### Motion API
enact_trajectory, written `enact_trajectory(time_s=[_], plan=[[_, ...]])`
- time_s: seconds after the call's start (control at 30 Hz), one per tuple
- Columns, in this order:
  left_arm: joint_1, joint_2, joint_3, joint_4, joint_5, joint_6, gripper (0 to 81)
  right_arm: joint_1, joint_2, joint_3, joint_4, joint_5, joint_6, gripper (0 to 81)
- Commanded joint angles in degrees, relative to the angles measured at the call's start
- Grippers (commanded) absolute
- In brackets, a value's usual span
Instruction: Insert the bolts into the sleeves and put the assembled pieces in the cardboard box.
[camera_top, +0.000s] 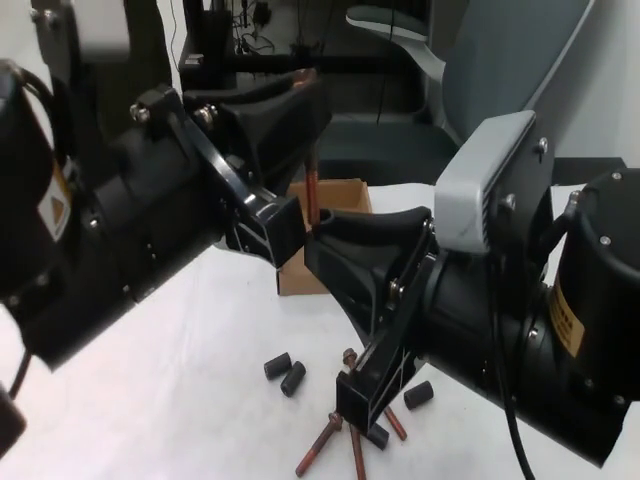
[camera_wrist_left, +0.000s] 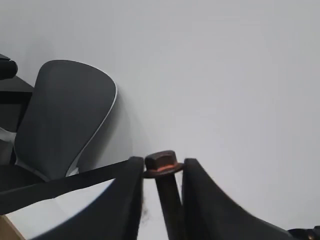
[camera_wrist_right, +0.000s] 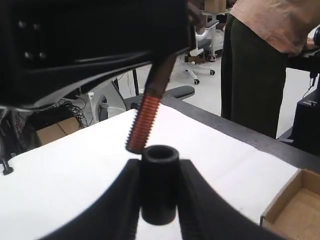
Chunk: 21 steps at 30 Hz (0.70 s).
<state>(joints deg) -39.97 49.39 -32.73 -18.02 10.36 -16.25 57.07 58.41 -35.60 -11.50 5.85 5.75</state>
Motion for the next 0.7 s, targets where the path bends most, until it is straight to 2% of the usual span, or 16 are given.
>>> enact_trajectory(time_s=[0.0, 0.47, 0.67], plan=[[-0.2, 0.9, -0.1, -0.3, 0.4, 0.2, 1.8, 0.0, 0.0, -0.4, -2.1, -3.0, 0.7, 0.0], [-0.2, 1.4, -0.1, -1.6, 0.4, 0.2, 1.8, 0.0, 0.0, -0.4, -1.5, -3.6, 2.8, 0.0], [-0.2, 1.4, -0.1, -1.3, 3.4, 0.0, 1.8, 0.0, 0.0, -0.4, -1.7, 1.4, 2.8, 0.0]])
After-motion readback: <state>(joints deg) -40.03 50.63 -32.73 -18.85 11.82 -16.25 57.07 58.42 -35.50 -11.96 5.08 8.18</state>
